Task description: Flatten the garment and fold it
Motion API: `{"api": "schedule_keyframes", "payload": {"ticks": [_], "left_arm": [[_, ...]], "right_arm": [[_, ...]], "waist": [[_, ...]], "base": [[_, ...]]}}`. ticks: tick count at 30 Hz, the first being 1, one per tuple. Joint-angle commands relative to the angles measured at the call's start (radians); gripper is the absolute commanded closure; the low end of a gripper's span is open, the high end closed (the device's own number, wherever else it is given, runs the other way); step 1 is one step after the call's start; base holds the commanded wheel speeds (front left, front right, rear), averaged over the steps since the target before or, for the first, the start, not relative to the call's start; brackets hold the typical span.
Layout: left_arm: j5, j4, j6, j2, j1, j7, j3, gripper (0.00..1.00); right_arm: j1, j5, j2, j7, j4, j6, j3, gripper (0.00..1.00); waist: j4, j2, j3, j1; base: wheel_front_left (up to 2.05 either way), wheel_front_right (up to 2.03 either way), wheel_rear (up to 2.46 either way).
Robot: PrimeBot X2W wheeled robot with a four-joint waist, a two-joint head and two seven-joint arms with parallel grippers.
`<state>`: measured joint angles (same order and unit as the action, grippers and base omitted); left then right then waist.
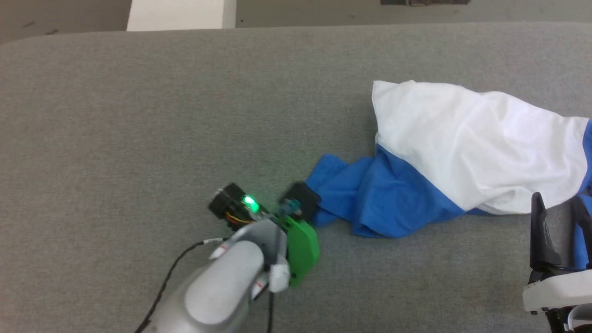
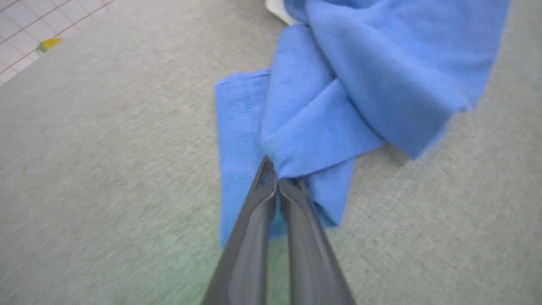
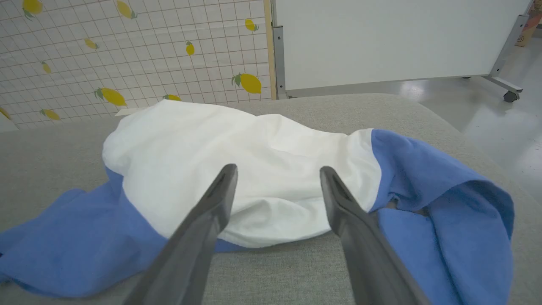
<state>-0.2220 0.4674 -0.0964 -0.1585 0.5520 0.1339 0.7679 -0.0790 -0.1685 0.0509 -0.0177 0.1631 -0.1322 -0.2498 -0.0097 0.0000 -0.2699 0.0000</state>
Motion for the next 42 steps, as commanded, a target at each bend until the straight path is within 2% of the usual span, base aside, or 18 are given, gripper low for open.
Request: {"api": "schedule_keyframes", "payload": {"ticks": [1, 5, 9, 16, 18, 20, 23, 24, 25, 26, 29, 33, 36, 39, 42], "left_arm": [[-0.032, -0.02, 0.024, -0.008, -0.016, -0.028, -0.039, 1.0], [-0.084, -0.122, 0.112, -0.062, -0.055, -0.096, -0.158, 1.0], [-0.131, -0.257, 0.21, -0.15, -0.152, -0.118, -0.284, 1.0], [-0.223, -0.512, 0.415, -0.285, -0.496, -0.11, -0.518, 1.0], [-0.241, -0.551, 0.467, -0.291, -0.601, -0.116, -0.567, 1.0], [-0.252, -0.572, 0.495, -0.289, -0.685, -0.111, -0.58, 1.0], [-0.28, -0.569, 0.49, -0.263, -0.743, -0.116, -0.57, 0.59], [-0.285, -0.565, 0.486, -0.252, -0.744, -0.123, -0.563, 0.53], [-0.29, -0.559, 0.479, -0.24, -0.74, -0.132, -0.555, 0.14], [-0.298, -0.554, 0.47, -0.222, -0.729, -0.145, -0.547, 0.0], [-0.318, -0.563, 0.436, -0.192, -0.686, -0.184, -0.538, 0.0], [-0.292, -0.65, 0.415, -0.211, -0.606, -0.189, -0.529, 0.0], [-0.247, -0.742, 0.411, -0.239, -0.526, -0.155, -0.507, 0.0], [-0.21, -0.773, 0.379, -0.257, -0.416, -0.101, -0.46, 0.0], [-0.166, -0.748, 0.339, -0.254, -0.304, -0.041, -0.385, 0.0]], "right_arm": [[0.008, -0.005, -0.001, 0.002, 0.005, 0.002, -0.001, 0.0], [0.0, -0.009, -0.001, 0.01, 0.009, 0.002, -0.003, 0.0], [-0.008, -0.013, -0.001, 0.019, 0.014, 0.002, -0.003, 0.0], [-0.025, -0.018, -0.001, 0.034, 0.021, 0.002, -0.014, 0.0], [-0.03, -0.017, -0.001, 0.04, 0.021, 0.002, -0.019, 0.0], [-0.034, -0.016, -0.001, 0.045, 0.021, 0.002, -0.024, 0.0], [-0.035, -0.014, -0.001, 0.053, 0.02, 0.002, -0.025, 0.0], [-0.035, -0.014, -0.001, 0.055, 0.02, 0.002, -0.023, 0.0], [-0.034, -0.014, -0.001, 0.057, 0.02, 0.002, -0.022, 0.0], [-0.033, -0.014, -0.001, 0.059, 0.018, 0.002, -0.018, 0.0], [-0.031, -0.016, -0.001, 0.065, 0.015, 0.002, -0.008, 0.0], [-0.028, -0.018, -0.001, 0.07, 0.014, 0.002, -0.002, 0.0], [-0.026, -0.02, -0.001, 0.071, 0.017, 0.002, -0.001, 0.0], [-0.023, -0.022, -0.001, 0.07, 0.019, 0.002, -0.001, 0.0], [-0.017, -0.023, -0.001, 0.069, 0.021, 0.002, 0.001, 0.0]], "waist": [[0.022, 0.0, 0.021, 0.0], [0.05, 0.0, 0.045, 0.0], [0.067, 0.0, 0.06, 0.0], [0.077, 0.0, 0.065, 0.0], [0.078, 0.0, 0.065, 0.0], [0.082, 0.0, 0.066, 0.0], [0.089, 0.0, 0.067, 0.0], [0.093, 0.0, 0.069, 0.0], [0.096, 0.0, 0.071, 0.0], [0.1, 0.0, 0.075, 0.0], [0.106, 0.0, 0.084, 0.0], [0.103, 0.0, 0.089, 0.0], [0.09, 0.0, 0.08, 0.0], [0.073, 0.0, 0.058, 0.0], [0.055, 0.0, 0.036, 0.0]], "base": [[0.0, 0.0, 0.0], [0.0, 0.0, 0.0], [0.0, 0.0, 0.0], [0.0, 0.0, 0.0], [0.0, 0.0, 0.0], [0.0, 0.0, 0.0], [0.0, 0.0, 0.0], [0.0, 0.0, 0.0], [0.0, 0.0, 0.0], [0.0, 0.0, 0.0], [0.0, 0.0, 0.0], [0.0, 0.0, 0.0], [0.0, 0.0, 0.0], [0.0, 0.0, 0.0], [0.0, 0.0, 0.0]]}}
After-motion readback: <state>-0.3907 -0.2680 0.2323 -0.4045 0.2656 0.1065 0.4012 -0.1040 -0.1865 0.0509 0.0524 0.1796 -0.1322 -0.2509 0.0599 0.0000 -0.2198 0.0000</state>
